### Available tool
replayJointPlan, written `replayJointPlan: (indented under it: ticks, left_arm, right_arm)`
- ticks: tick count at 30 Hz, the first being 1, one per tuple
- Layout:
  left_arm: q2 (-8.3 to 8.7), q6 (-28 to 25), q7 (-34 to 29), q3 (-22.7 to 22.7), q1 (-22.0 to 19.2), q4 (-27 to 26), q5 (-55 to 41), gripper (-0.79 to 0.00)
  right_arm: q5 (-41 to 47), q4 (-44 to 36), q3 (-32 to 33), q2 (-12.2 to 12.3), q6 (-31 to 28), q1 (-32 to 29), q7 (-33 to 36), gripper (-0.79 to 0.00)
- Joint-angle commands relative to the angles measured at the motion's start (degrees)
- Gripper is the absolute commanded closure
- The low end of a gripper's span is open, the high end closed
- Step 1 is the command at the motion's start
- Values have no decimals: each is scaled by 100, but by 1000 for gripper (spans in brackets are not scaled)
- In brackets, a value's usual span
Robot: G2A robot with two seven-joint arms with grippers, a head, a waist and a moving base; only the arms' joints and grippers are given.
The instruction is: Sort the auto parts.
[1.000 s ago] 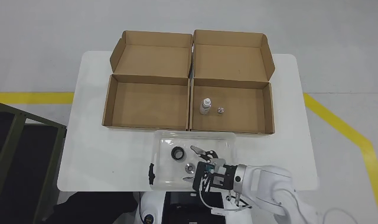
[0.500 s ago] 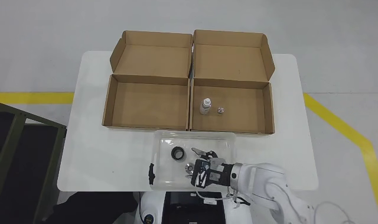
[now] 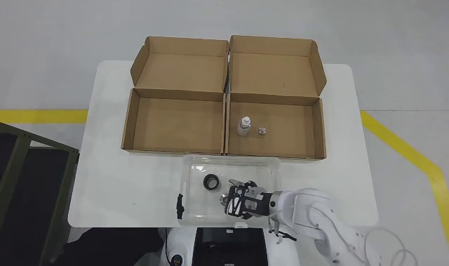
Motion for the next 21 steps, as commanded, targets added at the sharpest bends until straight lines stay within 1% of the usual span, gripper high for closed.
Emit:
replayJointPlan:
  ticks: [1,11,15,16,17,21]
  left_arm:
    - [0,0,0,0,0,0,0,-785]
    - [0,0,0,0,0,0,0,-785]
    - [0,0,0,0,0,0,0,-785]
    - [0,0,0,0,0,0,0,-785]
    - [0,0,0,0,0,0,0,-785]
    - [0,0,0,0,0,0,0,-785]
  right_arm:
    - [30,49,-57,-8,-5,53,47,-511]
    - [109,364,-300,-54,57,282,86,-477]
    - [127,446,-391,-72,82,358,93,-453]
    - [130,457,-407,-75,88,373,95,-431]
    - [134,466,-422,-78,88,386,97,-391]
    - [108,465,-468,-80,87,414,103,-345]
